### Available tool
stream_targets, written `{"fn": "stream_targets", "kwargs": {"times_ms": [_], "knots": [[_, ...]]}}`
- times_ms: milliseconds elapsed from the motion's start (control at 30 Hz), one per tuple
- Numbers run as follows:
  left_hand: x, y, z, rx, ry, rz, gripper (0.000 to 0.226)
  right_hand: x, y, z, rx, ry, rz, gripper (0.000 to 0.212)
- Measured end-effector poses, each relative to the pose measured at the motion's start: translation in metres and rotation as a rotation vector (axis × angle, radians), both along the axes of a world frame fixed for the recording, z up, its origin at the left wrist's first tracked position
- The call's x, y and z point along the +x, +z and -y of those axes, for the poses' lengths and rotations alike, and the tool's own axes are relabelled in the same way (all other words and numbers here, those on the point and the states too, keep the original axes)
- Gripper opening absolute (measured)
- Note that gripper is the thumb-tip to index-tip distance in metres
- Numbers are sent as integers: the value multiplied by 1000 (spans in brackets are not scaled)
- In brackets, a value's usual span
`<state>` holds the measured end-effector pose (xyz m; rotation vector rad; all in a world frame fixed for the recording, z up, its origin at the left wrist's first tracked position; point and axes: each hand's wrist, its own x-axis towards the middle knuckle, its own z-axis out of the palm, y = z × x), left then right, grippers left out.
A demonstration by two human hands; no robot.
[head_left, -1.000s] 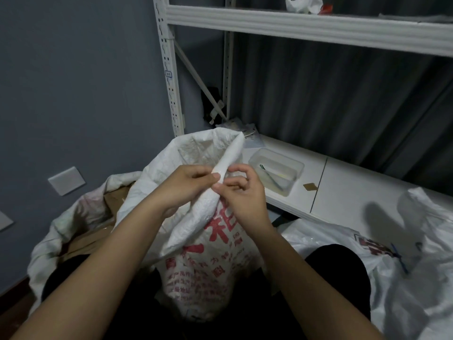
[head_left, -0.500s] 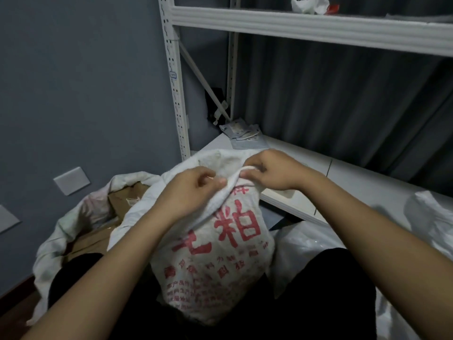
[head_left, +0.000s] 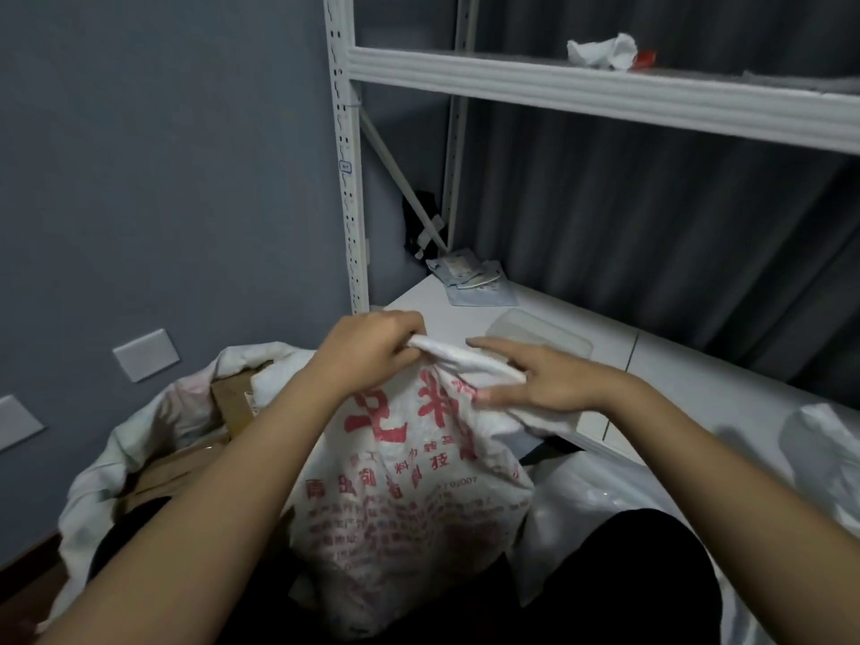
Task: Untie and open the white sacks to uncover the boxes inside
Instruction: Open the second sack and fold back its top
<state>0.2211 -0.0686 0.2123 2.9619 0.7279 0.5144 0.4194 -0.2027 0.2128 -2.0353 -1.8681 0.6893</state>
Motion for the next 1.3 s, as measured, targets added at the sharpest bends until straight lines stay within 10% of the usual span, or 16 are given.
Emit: {"fn": "stream_targets", "kwargs": {"times_ms": [267,733,1033,1200,1300], "knots": [[-4,23,-3,-97,-194,136,9,-6,22,13,301,6,-120,37],[7,-20,-21,-95,-212,-82,88,0,-13,10,113,-188,-402,27],[18,-17,-10,-547,-337,-178,18,-9,-42,34,600,-149,87,19],[22,-19,5,-163,-344,-177,16,-8,-26,39,372,58,569,26],[24,-18,17,145,-373,-76,27,-21,-14,31,264,18,335,27]]}}
